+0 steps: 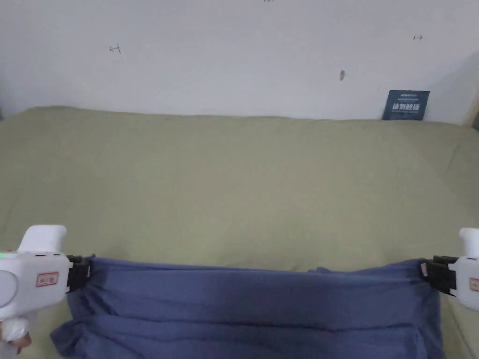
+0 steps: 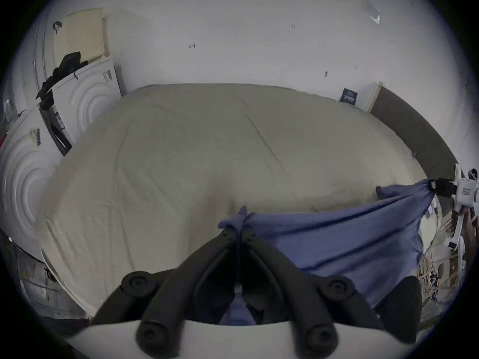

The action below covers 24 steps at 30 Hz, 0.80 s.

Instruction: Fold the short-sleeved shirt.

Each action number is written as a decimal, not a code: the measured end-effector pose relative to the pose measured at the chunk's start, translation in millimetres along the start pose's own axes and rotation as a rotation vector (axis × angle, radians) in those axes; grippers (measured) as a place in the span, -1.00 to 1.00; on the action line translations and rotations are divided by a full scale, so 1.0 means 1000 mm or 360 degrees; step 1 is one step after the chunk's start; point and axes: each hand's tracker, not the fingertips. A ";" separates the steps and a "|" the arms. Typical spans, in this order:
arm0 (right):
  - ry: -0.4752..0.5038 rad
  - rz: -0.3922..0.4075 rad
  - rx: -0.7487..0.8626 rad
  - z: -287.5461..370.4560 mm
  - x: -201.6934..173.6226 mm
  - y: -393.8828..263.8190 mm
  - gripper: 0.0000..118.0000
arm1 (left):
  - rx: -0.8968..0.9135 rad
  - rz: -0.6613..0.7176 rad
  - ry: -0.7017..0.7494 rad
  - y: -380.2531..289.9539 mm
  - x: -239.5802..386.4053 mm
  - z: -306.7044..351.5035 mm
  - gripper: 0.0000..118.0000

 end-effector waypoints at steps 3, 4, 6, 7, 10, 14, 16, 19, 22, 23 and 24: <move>0.0018 0.0029 0.0023 0.033 -0.002 -0.025 -1.00 | 0.0036 -0.0024 -0.0019 -0.031 0.000 0.029 -0.95; 0.0024 0.0036 0.0028 0.042 -0.003 -0.038 -1.00 | 0.0048 -0.0035 -0.0021 -0.043 0.001 0.038 -0.95; 0.0028 0.0037 0.0029 0.055 -0.004 -0.059 -1.00 | 0.0057 -0.0044 -0.0026 -0.065 -0.003 0.048 -0.95; 0.0031 0.0039 0.0027 0.060 -0.004 -0.070 -1.00 | 0.0059 -0.0046 -0.0030 -0.077 -0.005 0.052 -0.95; 0.0045 0.0028 -0.0002 0.068 -0.004 -0.103 -1.00 | 0.0049 0.0006 -0.0055 -0.107 -0.014 0.057 -0.95; 0.0043 -0.0038 -0.0091 0.063 0.001 -0.135 -1.00 | 0.0019 0.0018 -0.0078 -0.136 -0.019 0.053 -0.95; 0.0041 -0.0053 -0.0127 0.054 0.007 -0.148 -1.00 | 0.0007 0.0008 -0.0083 -0.143 -0.018 0.049 -0.95; 0.0018 -0.0048 -0.0167 0.041 0.013 -0.158 -1.00 | 0.0002 -0.0014 -0.0075 -0.148 -0.015 0.045 -0.95; 0.0025 -0.0066 -0.0189 0.037 0.015 -0.164 -0.98 | -0.0011 0.0006 -0.0077 -0.148 -0.016 0.043 -0.43; 0.0027 -0.0072 -0.0190 0.036 0.015 -0.163 -0.79 | -0.0007 0.0009 -0.0084 -0.148 -0.016 0.044 0.17; 0.0023 -0.0074 -0.0190 0.040 0.011 -0.164 -0.28 | -0.0023 0.0024 -0.0087 -0.147 -0.017 0.044 0.72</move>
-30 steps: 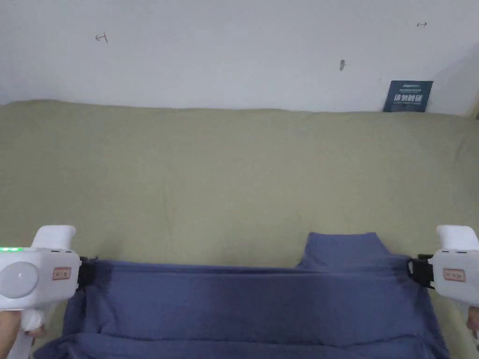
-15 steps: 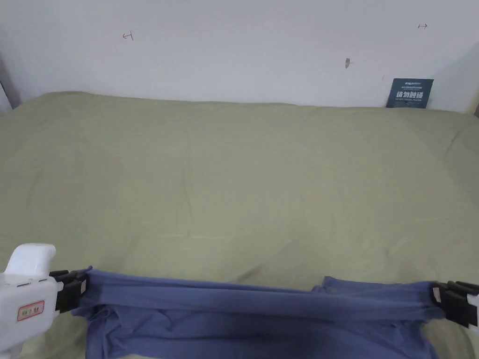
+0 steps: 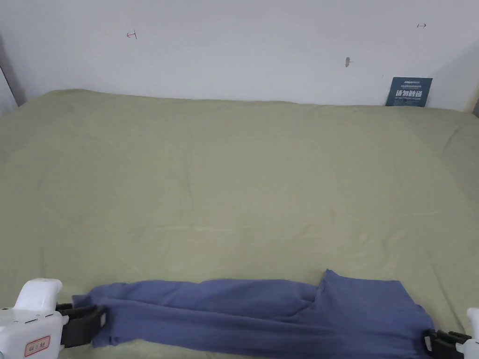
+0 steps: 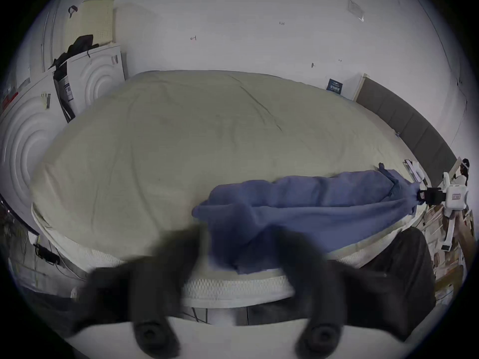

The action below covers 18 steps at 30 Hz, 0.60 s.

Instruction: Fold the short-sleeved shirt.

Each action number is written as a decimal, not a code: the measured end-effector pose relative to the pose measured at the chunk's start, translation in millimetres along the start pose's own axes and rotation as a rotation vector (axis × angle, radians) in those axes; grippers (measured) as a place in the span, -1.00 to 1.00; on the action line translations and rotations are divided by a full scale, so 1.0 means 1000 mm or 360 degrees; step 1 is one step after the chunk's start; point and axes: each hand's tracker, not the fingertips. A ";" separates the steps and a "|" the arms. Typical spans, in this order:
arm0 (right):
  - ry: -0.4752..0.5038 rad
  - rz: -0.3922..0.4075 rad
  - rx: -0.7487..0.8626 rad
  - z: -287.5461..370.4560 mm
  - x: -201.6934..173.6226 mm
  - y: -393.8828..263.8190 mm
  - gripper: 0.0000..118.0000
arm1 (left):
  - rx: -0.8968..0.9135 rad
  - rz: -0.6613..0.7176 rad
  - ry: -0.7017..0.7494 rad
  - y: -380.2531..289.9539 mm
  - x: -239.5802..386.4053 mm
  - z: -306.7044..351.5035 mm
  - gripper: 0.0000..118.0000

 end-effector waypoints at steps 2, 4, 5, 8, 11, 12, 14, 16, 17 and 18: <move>-0.0024 -0.0019 -0.0001 0.001 -0.003 0.005 1.00 | -0.0001 0.0016 0.0012 0.001 0.002 0.005 0.92; -0.0011 -0.0080 0.0163 0.007 -0.009 0.007 0.83 | 0.0013 0.0046 0.0036 0.006 0.005 0.012 0.91; 0.0008 -0.0047 0.0066 0.006 -0.016 0.010 0.85 | 0.0007 0.0073 0.0050 0.010 0.007 0.015 0.90; 0.0033 -0.0031 0.0161 0.016 -0.040 0.019 0.69 | 0.0014 0.0151 0.0077 0.019 0.009 0.025 0.34; 0.0056 0.0077 0.0271 0.026 -0.071 0.028 -1.00 | 0.0053 0.0164 0.0085 0.030 0.004 0.031 -1.00; 0.0034 0.0104 0.0321 0.036 -0.087 0.026 -1.00 | 0.0066 0.0177 0.0105 0.034 0.003 0.032 -1.00; -0.0024 0.0116 0.0471 0.041 -0.109 0.023 -1.00 | 0.0036 0.0240 -0.0026 0.038 -0.006 0.029 -1.00; -0.0013 0.0123 0.0537 0.049 -0.128 0.024 -1.00 | 0.0007 0.0293 -0.0095 0.042 -0.014 0.027 -1.00; -0.0035 0.0129 0.0582 0.051 -0.136 0.022 -1.00 | -0.0019 0.0302 -0.0124 0.045 -0.017 0.026 -1.00; -0.0028 0.0142 0.0596 0.051 -0.144 0.022 -1.00 | -0.0066 0.0359 -0.0184 0.047 -0.023 0.022 -1.00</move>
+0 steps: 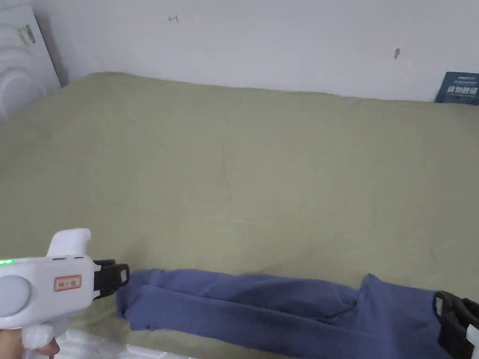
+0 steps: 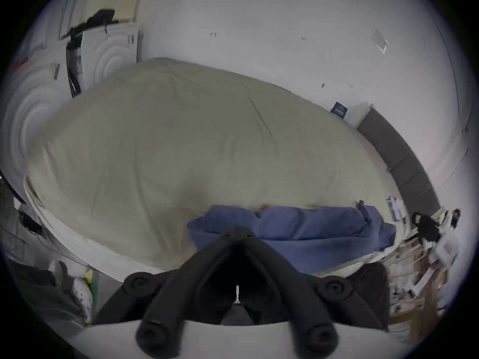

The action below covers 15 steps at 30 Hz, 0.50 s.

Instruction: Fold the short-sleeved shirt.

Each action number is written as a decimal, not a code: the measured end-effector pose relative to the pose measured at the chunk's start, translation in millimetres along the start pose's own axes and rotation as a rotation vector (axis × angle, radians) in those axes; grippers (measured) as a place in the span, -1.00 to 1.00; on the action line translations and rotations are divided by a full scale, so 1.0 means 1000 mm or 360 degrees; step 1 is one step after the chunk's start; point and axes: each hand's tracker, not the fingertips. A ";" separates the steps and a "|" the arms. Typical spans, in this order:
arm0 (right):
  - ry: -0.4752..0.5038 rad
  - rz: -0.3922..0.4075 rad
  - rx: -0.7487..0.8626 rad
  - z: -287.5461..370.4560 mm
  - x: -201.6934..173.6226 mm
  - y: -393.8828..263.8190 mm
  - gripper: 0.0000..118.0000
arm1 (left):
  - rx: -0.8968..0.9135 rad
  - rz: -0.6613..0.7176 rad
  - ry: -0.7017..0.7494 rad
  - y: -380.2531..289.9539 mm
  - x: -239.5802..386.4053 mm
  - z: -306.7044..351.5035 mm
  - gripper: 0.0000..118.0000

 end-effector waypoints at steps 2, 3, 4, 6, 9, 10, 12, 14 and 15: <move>-0.0013 0.0031 0.0031 0.006 -0.012 0.004 -1.00 | -0.0124 0.0103 -0.0106 0.009 -0.015 -0.008 -1.00; -0.0013 0.0039 0.0044 0.008 -0.018 0.004 -1.00 | -0.0160 0.0133 -0.0151 0.014 -0.024 -0.012 -1.00; -0.0009 0.0049 0.0050 0.008 -0.023 0.004 -1.00 | -0.0221 0.0145 -0.0178 0.020 -0.033 -0.018 -1.00; -0.0001 0.0055 0.0055 0.012 -0.026 0.007 -1.00 | -0.0329 0.0205 -0.0249 0.027 -0.050 -0.032 -1.00; 0.0009 0.0063 0.0047 0.010 -0.032 0.005 -1.00 | -0.0420 0.0382 -0.0363 0.036 -0.079 -0.049 -1.00; 0.0004 0.0067 0.0039 0.011 -0.031 0.007 -1.00 | -0.0462 0.0391 -0.0356 0.038 -0.085 -0.055 -0.99; 0.0004 0.0082 0.0023 0.008 -0.032 0.006 -1.00 | -0.0435 0.0365 -0.0310 0.043 -0.094 -0.059 -0.92; -0.0007 0.0092 0.0009 0.007 -0.031 0.007 -1.00 | -0.0453 0.0416 -0.0399 0.043 -0.102 -0.063 -0.37; -0.0012 0.0094 -0.0003 0.005 -0.030 0.007 -1.00 | -0.0458 0.0432 -0.0448 0.043 -0.104 -0.065 0.21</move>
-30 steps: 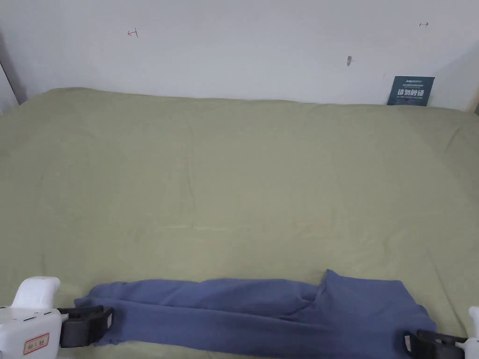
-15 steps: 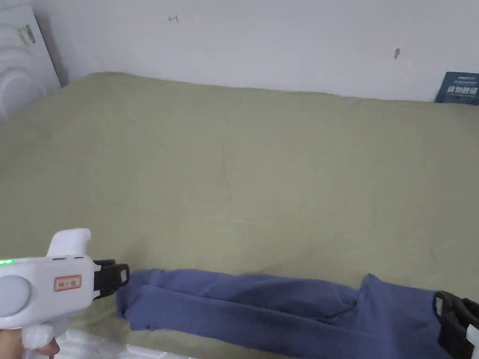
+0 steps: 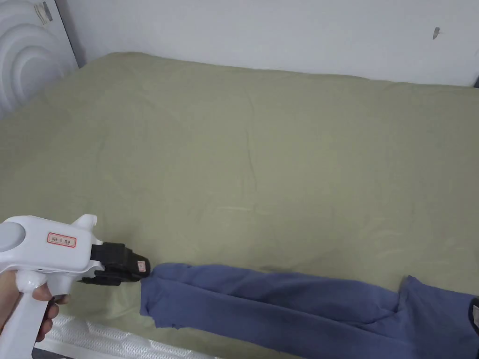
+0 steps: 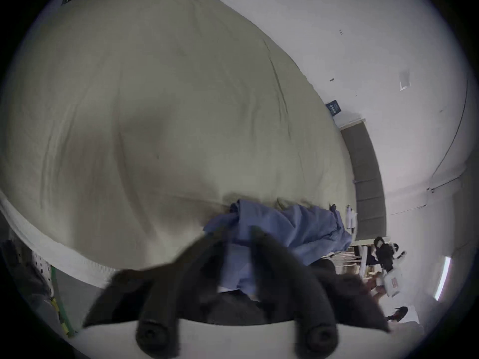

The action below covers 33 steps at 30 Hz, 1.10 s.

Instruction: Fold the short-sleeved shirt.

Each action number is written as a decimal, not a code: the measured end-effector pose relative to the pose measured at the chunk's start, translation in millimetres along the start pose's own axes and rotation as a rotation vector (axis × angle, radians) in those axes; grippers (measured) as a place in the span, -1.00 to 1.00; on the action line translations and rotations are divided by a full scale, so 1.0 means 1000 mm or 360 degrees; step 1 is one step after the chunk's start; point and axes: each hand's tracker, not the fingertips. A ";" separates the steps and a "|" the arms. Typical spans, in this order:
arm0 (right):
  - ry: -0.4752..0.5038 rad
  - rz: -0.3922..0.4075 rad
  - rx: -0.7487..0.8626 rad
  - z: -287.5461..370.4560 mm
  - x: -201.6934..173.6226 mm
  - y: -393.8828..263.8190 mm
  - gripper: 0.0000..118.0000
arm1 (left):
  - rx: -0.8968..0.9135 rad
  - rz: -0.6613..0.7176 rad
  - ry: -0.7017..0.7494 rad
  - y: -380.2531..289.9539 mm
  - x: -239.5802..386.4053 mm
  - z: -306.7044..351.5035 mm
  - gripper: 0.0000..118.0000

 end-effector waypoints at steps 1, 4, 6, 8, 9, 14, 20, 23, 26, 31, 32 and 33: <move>0.0000 0.0000 -0.0005 -0.002 0.000 -0.001 -1.00 | 0.0006 -0.0015 -0.0030 -0.001 -0.001 -0.002 0.90; 0.0010 -0.0029 -0.0032 -0.005 0.003 -0.002 -1.00 | 0.0003 -0.0040 -0.0141 -0.013 0.002 -0.015 1.00; 0.0012 -0.0048 -0.0049 -0.008 0.002 -0.004 -1.00 | -0.0062 0.0019 -0.0225 -0.016 0.002 -0.025 1.00; 0.0010 -0.0048 -0.0062 -0.008 0.002 -0.005 -1.00 | -0.0117 0.0042 -0.0268 -0.020 0.003 -0.042 1.00; 0.0012 -0.0048 -0.0068 -0.007 0.002 -0.006 -1.00 | -0.0138 0.0045 -0.0273 -0.023 0.006 -0.051 1.00; 0.0009 -0.0053 -0.0092 -0.006 0.005 -0.009 -1.00 | -0.0195 0.0033 -0.0378 -0.025 0.013 -0.077 1.00; 0.0014 -0.0075 -0.0098 -0.002 0.008 -0.010 -1.00 | -0.0120 0.0084 -0.0200 -0.020 0.005 -0.068 -0.81; 0.0035 -0.0089 -0.0092 0.001 0.008 -0.009 -1.00 | -0.0142 0.0090 -0.0215 -0.030 0.018 -0.062 -0.81; 0.0056 -0.0095 -0.0063 0.008 0.009 -0.005 -1.00 | -0.0052 0.0114 -0.0184 -0.033 0.024 -0.048 -0.81; 0.0072 -0.0089 0.0003 0.018 0.014 0.002 -1.00 | 0.0101 0.0102 -0.0060 -0.032 0.028 0.001 -0.81; 0.0072 -0.0092 0.0017 0.021 0.016 0.003 -1.00 | 0.0135 0.0095 -0.0018 -0.032 0.030 0.012 -0.81; 0.0071 -0.0092 0.0030 0.023 0.017 0.004 -1.00 | 0.0158 0.0083 0.0019 -0.034 0.035 0.021 -0.81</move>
